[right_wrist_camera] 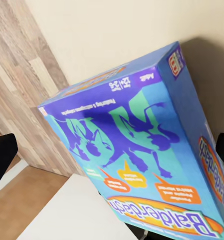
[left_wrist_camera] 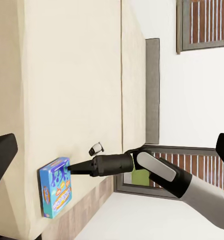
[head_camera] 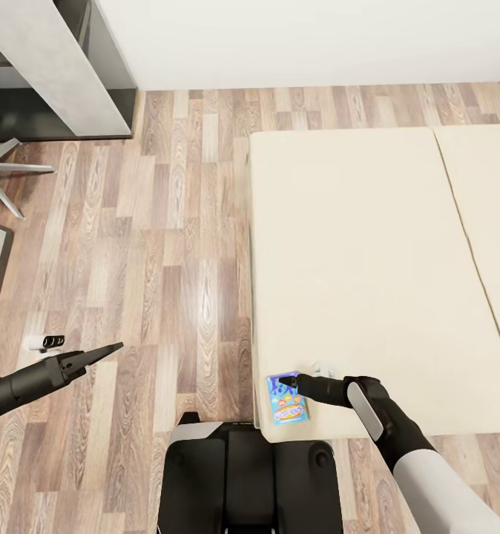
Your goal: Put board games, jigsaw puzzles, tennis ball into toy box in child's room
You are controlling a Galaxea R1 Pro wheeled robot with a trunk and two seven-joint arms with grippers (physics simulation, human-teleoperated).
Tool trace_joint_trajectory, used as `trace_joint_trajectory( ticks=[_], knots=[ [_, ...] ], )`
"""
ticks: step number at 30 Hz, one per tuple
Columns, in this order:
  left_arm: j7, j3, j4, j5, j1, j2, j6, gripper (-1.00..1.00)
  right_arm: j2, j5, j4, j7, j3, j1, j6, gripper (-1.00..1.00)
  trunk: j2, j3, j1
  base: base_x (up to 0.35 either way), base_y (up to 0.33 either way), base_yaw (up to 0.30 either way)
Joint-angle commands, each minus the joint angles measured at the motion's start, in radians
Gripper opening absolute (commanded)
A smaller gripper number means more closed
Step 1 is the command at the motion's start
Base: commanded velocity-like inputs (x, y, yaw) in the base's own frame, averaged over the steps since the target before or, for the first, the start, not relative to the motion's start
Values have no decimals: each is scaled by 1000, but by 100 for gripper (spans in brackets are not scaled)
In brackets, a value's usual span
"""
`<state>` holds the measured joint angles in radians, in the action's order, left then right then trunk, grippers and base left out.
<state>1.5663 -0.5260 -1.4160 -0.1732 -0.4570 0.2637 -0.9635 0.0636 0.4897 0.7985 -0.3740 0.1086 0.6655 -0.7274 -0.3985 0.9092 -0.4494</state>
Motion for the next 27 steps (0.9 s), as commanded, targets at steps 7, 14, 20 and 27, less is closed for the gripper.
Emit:
trace_joint_trajectory(
  ticks=[7, 14, 20, 27],
  knots=[
    [4, 0, 0, 1, -1, 0, -11, 100, 1, 0, 1, -1, 0, 0, -3, 100, -2, 1, -1, 0, 1, 0],
    [4, 0, 0, 1, 0, 0, -11, 100, 1, 0, 1, -3, 0, 0, -3, 100, -2, 1, -1, 0, 0, 0],
    [4, 0, 0, 1, 0, 0, -11, 100, 1, 0, 1, -3, 0, -1, -3, 100, -2, 1, -1, -1, 9, 0],
    [4, 0, -1, 1, 0, 0, -11, 100, 1, 0, 1, -3, 0, -1, -3, 100, -2, 1, -1, -32, 93, 0]
  ],
)
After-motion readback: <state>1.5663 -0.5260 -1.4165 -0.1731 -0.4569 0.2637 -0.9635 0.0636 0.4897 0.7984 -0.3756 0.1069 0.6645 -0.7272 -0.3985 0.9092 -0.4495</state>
